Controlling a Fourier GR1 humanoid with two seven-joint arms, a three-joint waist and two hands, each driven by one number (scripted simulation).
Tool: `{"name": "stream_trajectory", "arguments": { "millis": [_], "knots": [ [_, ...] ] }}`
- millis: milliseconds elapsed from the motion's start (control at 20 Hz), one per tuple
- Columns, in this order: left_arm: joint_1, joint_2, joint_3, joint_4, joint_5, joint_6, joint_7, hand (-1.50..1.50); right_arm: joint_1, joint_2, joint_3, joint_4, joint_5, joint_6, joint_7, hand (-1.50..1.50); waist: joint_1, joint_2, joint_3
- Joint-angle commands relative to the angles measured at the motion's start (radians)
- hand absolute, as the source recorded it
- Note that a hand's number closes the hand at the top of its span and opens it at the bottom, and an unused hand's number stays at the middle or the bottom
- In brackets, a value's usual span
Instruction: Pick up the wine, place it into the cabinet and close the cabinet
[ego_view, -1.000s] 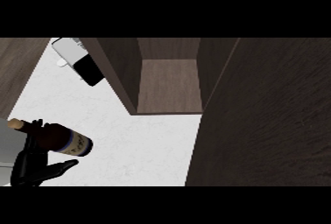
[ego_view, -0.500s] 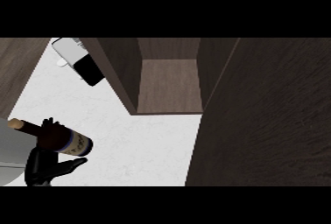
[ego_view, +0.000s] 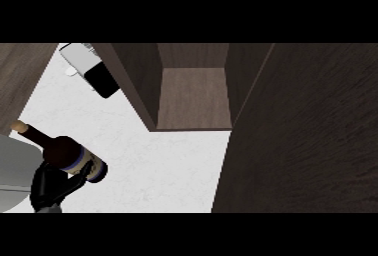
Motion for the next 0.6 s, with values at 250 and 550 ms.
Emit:
{"name": "stream_trajectory", "arguments": {
  "millis": [250,550],
  "knots": [
    [-0.005,0.014,-0.021,-0.041,-0.038,0.062,-0.074,1.50,0.112,-0.084,-0.027,-0.219,0.045,0.013,0.013,-1.50,0.003,-0.001,0.002],
    [0.003,-0.045,-0.203,0.012,-0.153,-0.086,-0.142,1.50,0.067,-0.052,0.002,-0.140,0.037,-0.016,-0.031,-1.50,-0.010,-0.002,0.000]
  ]
}}
